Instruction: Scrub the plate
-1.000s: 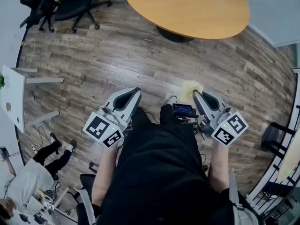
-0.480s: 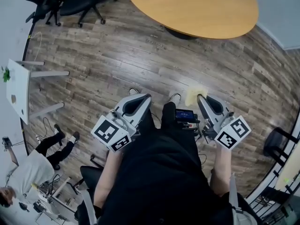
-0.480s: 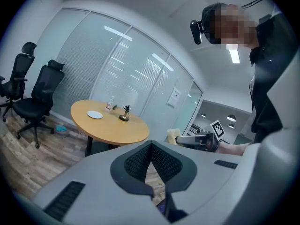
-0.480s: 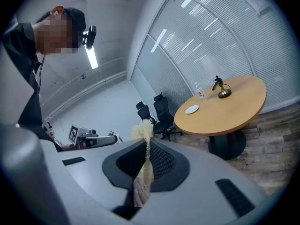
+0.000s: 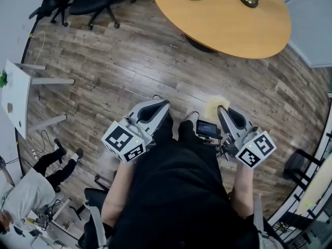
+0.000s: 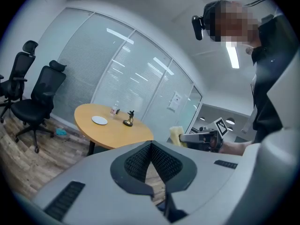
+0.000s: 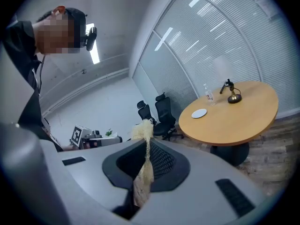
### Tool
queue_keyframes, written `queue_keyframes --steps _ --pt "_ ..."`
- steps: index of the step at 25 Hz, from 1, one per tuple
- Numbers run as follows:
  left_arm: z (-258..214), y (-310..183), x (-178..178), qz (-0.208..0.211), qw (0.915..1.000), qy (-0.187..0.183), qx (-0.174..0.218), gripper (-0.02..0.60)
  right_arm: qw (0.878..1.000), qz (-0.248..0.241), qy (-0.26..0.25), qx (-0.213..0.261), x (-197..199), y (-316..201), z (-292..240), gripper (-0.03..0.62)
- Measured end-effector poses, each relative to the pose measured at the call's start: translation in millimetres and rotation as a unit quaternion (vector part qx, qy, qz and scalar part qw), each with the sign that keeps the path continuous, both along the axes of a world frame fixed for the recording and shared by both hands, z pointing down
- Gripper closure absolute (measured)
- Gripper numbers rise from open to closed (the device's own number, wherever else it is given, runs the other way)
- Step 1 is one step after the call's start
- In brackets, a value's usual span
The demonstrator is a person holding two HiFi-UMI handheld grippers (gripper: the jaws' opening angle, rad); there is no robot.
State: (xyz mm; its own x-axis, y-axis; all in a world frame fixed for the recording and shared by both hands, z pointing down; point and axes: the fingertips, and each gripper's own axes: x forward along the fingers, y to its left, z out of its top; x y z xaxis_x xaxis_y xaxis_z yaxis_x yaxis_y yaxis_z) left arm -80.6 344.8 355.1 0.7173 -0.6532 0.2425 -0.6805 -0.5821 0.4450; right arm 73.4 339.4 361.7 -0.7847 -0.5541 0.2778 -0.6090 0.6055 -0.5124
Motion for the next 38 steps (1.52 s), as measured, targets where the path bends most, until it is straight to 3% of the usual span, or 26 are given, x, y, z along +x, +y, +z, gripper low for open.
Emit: queue_keyframes --steps 8,14,20,31,35,38 --pt "-15.4 -47.3 -76.0 -0.013 0.999 0.013 0.041 0.571 0.999 0.005 0.033 0.02 -64.8 -51.2 -20.0 0.568" --pt "-4.5 -65.9 -145.2 -0.036 0.9985 0.01 0.041 0.571 0.998 0.009 0.06 0.032 -109.5 -79.8 -26.4 0.568" --pt "7.8 -79.7 -185.7 -0.039 0.9988 0.01 0.029 0.571 0.996 0.026 0.076 0.025 -128.6 -86.4 -25.5 0.568" --pt "19.7 -145.4 -178.7 -0.055 0.9983 -0.003 0.022 0.571 0.996 0.041 0.075 0.013 -106.2 -153.4 -11.2 0.568" --pt "5.0 -178.8 -169.2 -0.069 0.9964 0.037 0.034 0.569 0.998 0.039 0.054 0.022 -96.0 -199.1 -14.0 0.568" --pt "-6.9 -215.6 -154.0 -0.073 0.996 0.033 0.04 0.57 0.998 0.038 0.04 0.033 -83.1 -239.2 -22.0 0.568"
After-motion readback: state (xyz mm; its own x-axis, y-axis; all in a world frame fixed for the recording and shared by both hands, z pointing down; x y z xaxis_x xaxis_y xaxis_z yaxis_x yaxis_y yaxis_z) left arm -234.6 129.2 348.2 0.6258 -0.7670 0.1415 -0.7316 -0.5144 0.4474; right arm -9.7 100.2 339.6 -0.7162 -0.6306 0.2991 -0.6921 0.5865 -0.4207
